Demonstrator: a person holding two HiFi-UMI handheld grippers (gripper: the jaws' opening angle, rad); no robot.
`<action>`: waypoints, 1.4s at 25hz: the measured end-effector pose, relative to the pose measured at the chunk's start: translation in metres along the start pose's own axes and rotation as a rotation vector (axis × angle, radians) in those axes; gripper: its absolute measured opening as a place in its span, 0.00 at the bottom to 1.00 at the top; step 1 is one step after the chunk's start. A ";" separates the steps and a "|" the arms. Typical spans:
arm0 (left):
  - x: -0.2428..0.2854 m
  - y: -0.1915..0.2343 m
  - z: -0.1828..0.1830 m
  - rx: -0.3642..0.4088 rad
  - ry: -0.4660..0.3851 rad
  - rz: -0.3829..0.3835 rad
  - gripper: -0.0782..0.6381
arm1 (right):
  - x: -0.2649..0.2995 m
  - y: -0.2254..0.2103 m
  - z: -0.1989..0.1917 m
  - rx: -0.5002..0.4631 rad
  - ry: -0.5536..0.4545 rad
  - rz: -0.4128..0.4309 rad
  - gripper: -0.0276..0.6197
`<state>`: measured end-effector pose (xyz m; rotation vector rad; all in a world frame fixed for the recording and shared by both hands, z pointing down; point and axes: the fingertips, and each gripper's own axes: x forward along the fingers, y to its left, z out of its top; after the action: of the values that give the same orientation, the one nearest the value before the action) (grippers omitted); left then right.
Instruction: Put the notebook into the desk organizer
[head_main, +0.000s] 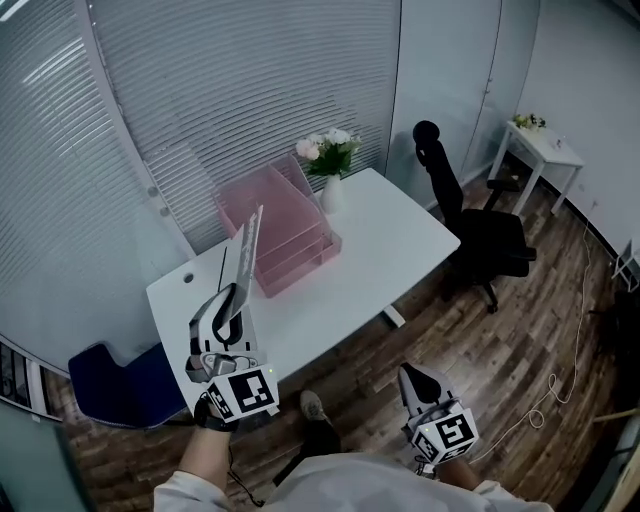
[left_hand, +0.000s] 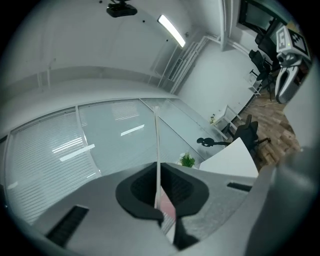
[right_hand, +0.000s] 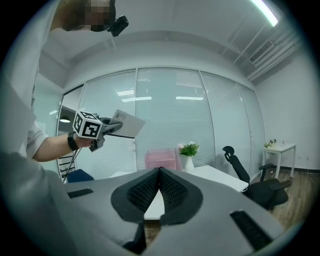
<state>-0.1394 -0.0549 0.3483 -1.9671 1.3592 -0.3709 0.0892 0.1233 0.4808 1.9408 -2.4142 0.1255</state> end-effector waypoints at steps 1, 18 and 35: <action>0.013 -0.004 -0.005 0.011 0.001 -0.003 0.13 | 0.008 -0.007 -0.001 -0.006 0.013 -0.008 0.06; 0.234 -0.043 -0.105 0.307 0.177 -0.201 0.13 | 0.196 -0.041 0.021 -0.016 0.082 -0.004 0.06; 0.303 -0.118 -0.166 0.543 0.470 -0.314 0.13 | 0.252 -0.143 0.025 0.033 0.087 0.112 0.06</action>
<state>-0.0312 -0.3689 0.5012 -1.6740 1.0499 -1.2732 0.1751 -0.1552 0.4819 1.7727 -2.4786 0.2503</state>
